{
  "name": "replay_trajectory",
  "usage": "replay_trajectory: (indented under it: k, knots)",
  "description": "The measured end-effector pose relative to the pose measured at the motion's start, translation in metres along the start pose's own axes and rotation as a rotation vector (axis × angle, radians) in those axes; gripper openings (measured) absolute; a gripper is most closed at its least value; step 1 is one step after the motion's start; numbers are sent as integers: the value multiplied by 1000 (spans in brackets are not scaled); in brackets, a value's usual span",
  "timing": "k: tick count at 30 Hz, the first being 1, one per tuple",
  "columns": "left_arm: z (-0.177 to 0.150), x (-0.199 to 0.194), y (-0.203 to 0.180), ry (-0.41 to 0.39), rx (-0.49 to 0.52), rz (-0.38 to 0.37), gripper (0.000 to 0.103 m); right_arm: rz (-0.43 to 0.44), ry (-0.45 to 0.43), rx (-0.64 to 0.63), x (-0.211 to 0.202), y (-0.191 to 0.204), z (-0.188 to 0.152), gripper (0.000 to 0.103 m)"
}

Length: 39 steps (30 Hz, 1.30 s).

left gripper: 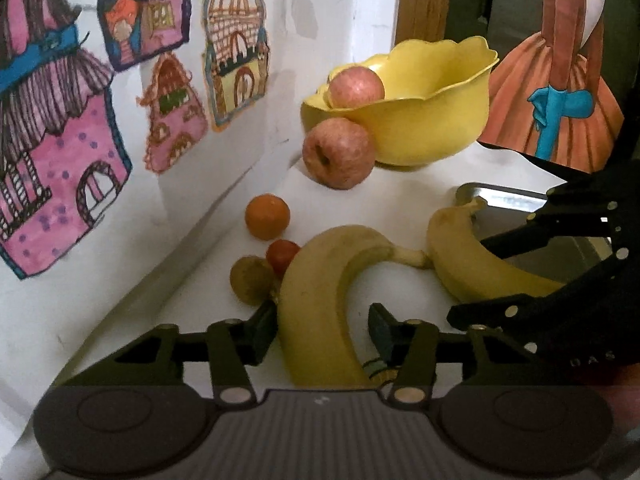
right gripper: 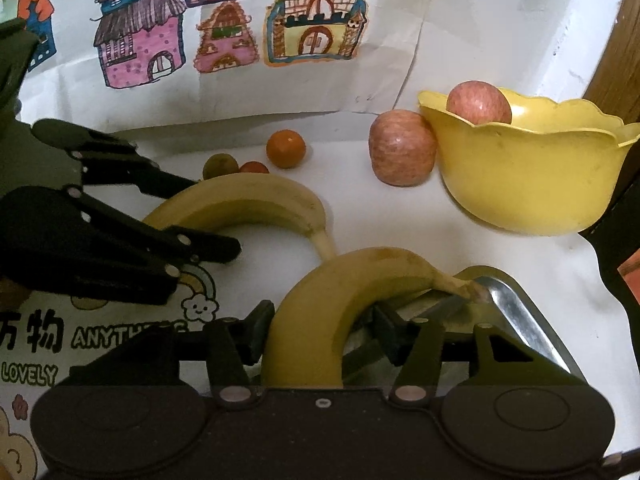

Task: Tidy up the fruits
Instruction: 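Carry the banana in the right gripper over the metal tray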

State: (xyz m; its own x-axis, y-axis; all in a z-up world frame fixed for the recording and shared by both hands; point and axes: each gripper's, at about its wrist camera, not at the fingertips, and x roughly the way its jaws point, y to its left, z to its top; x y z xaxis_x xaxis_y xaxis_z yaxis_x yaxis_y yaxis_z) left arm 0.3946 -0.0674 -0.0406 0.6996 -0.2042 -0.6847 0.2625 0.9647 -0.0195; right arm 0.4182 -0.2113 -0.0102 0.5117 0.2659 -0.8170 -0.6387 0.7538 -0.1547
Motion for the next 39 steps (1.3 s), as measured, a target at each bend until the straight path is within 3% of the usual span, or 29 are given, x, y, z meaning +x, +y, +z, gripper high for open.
replay_trajectory:
  k: [3, 16, 39]
  knots:
    - [0, -1, 0, -1, -22, 26, 38, -12, -4, -3, 0, 2, 0, 56]
    - [1, -16, 2, 82, -180, -72, 37, -67, -21, -6, -30, -2, -10, 39]
    - [5, -22, -15, 76, -241, -81, 36, -111, -75, 114, -64, -37, -49, 39]
